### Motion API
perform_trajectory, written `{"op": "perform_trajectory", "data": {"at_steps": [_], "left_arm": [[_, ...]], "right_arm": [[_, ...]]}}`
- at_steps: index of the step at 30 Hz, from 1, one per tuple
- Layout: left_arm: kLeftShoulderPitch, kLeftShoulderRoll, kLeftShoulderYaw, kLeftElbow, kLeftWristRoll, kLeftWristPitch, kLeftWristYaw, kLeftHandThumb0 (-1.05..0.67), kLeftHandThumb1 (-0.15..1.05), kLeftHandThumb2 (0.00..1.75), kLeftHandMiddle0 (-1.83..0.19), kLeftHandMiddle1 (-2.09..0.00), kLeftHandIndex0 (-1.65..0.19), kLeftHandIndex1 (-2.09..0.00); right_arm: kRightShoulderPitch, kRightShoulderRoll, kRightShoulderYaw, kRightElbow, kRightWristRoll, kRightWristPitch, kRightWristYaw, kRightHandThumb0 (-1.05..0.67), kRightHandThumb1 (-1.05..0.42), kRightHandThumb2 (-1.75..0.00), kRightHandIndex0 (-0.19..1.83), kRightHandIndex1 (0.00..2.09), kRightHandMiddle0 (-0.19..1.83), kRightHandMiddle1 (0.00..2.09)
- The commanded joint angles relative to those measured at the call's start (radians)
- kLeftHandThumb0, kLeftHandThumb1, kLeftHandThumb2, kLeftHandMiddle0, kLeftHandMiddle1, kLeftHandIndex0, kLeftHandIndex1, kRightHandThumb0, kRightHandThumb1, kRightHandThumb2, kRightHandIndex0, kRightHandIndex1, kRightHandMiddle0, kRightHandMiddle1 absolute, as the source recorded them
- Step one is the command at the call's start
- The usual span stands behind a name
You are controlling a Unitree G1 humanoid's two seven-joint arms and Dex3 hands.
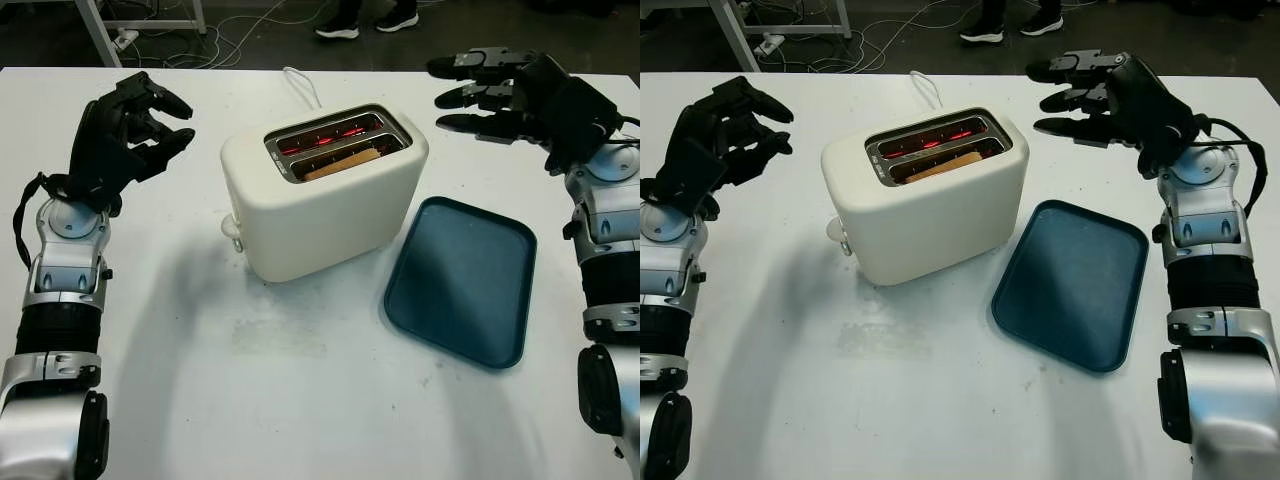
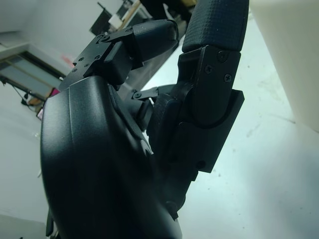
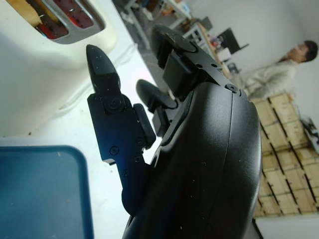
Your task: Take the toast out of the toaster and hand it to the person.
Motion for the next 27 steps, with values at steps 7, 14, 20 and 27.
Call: {"op": "perform_trajectory", "data": {"at_steps": [7,14,20,27], "left_arm": [[0.008,-0.012,-0.002,-0.016,-0.018,0.009,-0.017,-1.05,0.92,0.18,-0.63,-1.29,-0.51,-1.29],[0.007,-0.017,0.000,-0.030,-0.031,0.018,-0.027,-1.05,0.92,0.16,-0.66,-1.26,-0.54,-1.26],[0.009,-0.014,-0.003,-0.034,-0.024,0.019,-0.024,-1.05,0.92,0.16,-0.66,-1.26,-0.55,-1.25],[0.011,-0.015,0.001,-0.031,-0.025,0.016,-0.020,-1.05,0.92,0.16,-0.67,-1.25,-0.55,-1.24]], "right_arm": [[0.039,-0.003,-0.002,-0.003,-0.011,-0.043,-0.026,-0.29,-0.86,0.00,0.49,0.55,0.65,0.02],[0.029,0.005,0.008,0.001,-0.012,-0.034,-0.031,-0.34,-0.85,0.00,0.53,0.53,0.68,0.03],[0.018,0.001,0.021,-0.023,-0.014,0.007,-0.027,-0.30,-0.84,0.00,0.53,0.52,0.67,0.02],[0.011,0.006,0.030,-0.029,-0.011,0.018,-0.020,-0.32,-0.83,0.00,0.54,0.53,0.69,0.03]]}}
